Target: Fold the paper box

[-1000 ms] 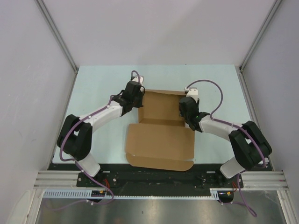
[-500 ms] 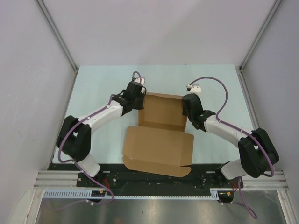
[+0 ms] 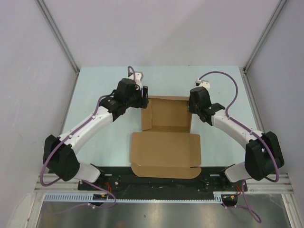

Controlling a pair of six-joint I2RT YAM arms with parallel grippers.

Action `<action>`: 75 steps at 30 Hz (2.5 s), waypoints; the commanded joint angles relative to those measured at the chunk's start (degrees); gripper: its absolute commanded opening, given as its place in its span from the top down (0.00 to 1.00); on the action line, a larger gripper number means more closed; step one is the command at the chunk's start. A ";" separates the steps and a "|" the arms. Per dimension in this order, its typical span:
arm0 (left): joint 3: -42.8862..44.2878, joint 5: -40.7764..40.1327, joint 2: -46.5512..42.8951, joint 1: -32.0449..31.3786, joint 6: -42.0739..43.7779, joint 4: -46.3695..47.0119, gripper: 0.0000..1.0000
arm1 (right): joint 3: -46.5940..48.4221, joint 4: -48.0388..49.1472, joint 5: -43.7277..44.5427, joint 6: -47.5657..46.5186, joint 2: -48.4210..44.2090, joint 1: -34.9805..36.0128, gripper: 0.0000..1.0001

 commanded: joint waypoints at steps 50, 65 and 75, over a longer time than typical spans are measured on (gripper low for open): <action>-31.12 -45.82 10.43 -19.03 -7.94 46.65 1.00 | -2.80 1.11 3.97 3.80 0.01 10.27 0.93; -17.75 -58.67 19.41 -20.26 -33.00 13.65 1.00 | -2.80 0.67 4.67 4.77 0.10 11.50 0.98; -20.21 -55.86 13.79 -20.09 -33.27 12.93 0.66 | -2.80 0.14 4.76 5.03 -0.34 11.59 0.98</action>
